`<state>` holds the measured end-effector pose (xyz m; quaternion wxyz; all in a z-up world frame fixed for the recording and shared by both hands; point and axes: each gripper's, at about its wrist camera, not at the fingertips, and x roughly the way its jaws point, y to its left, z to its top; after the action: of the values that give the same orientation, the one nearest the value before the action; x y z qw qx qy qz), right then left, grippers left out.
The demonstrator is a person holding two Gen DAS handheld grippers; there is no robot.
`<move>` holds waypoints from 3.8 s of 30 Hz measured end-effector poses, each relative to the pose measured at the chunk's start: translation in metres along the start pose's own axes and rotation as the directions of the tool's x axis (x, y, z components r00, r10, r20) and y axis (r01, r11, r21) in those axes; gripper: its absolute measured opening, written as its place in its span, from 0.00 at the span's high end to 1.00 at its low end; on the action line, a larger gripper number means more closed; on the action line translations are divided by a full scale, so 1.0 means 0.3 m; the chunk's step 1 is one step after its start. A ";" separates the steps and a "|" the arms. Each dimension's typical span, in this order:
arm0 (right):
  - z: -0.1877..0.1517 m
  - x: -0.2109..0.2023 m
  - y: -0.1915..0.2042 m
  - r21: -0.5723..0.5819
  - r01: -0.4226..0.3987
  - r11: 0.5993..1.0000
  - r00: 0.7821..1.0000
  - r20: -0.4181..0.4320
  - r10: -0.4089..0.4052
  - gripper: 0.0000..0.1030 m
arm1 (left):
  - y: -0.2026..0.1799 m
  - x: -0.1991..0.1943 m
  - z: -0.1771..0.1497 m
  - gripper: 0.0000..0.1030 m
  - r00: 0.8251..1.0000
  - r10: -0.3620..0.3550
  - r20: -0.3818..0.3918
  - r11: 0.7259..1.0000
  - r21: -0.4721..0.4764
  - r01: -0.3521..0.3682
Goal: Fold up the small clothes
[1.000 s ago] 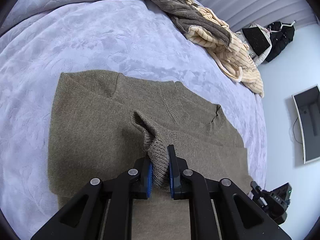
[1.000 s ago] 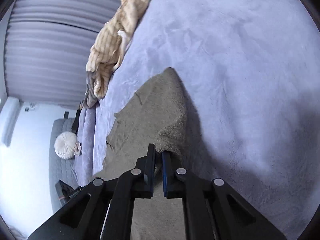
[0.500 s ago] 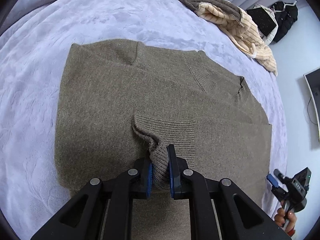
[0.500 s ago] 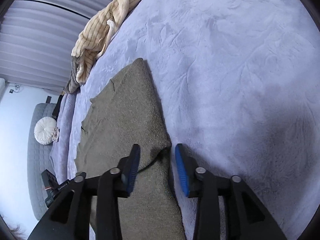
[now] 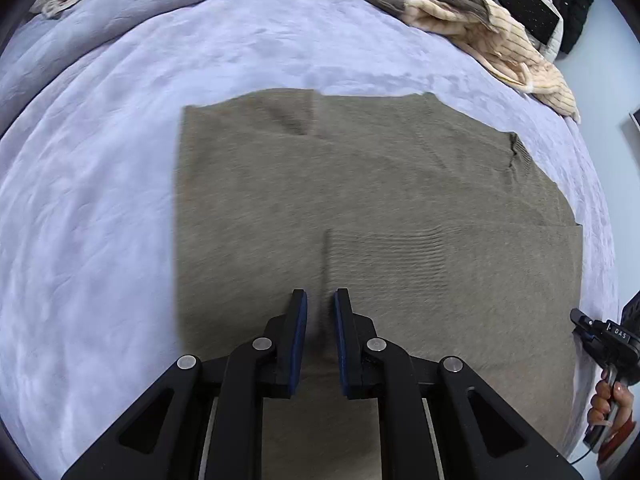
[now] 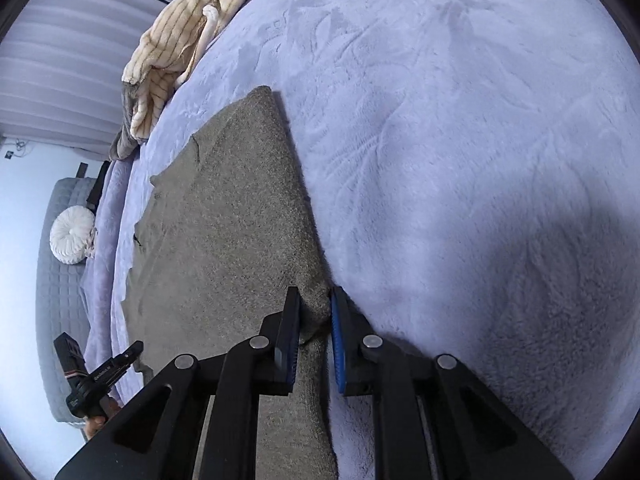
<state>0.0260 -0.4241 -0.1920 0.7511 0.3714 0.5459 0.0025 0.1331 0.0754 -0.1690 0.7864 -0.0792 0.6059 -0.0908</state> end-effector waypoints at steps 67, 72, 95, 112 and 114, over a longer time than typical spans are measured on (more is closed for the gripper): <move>-0.310 -0.138 0.294 -0.136 0.202 0.970 0.970 -0.107 -0.217 0.63 | -0.018 -0.250 -0.283 0.86 0.977 0.139 -0.161 0.989 0.079 -0.128; -0.368 -0.160 0.363 -0.170 0.212 0.963 0.964 -0.123 -0.234 0.62 | -0.036 -0.309 -0.349 0.00 0.965 0.197 -0.174 0.980 0.068 -0.188; -0.575 -0.227 0.612 -0.389 0.273 0.880 0.935 -0.107 -0.338 0.19 | -0.032 -0.473 -0.425 0.00 0.975 0.145 -0.166 0.987 0.093 -0.131; -0.644 -0.230 0.651 -0.328 0.360 0.873 0.907 -0.096 -0.410 0.19 | 0.048 -0.454 -0.417 0.00 0.982 0.066 -0.175 0.995 0.081 -0.053; -0.668 -0.225 0.649 -0.311 0.372 0.875 0.904 -0.094 -0.418 0.19 | 0.058 -0.442 -0.434 0.00 0.981 0.056 -0.188 0.994 0.100 -0.038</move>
<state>-0.0878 -0.1995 -0.0532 0.7355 0.1381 0.6619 -0.0429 -0.0250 0.1220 -0.0816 0.7297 -0.0180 0.6749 -0.1084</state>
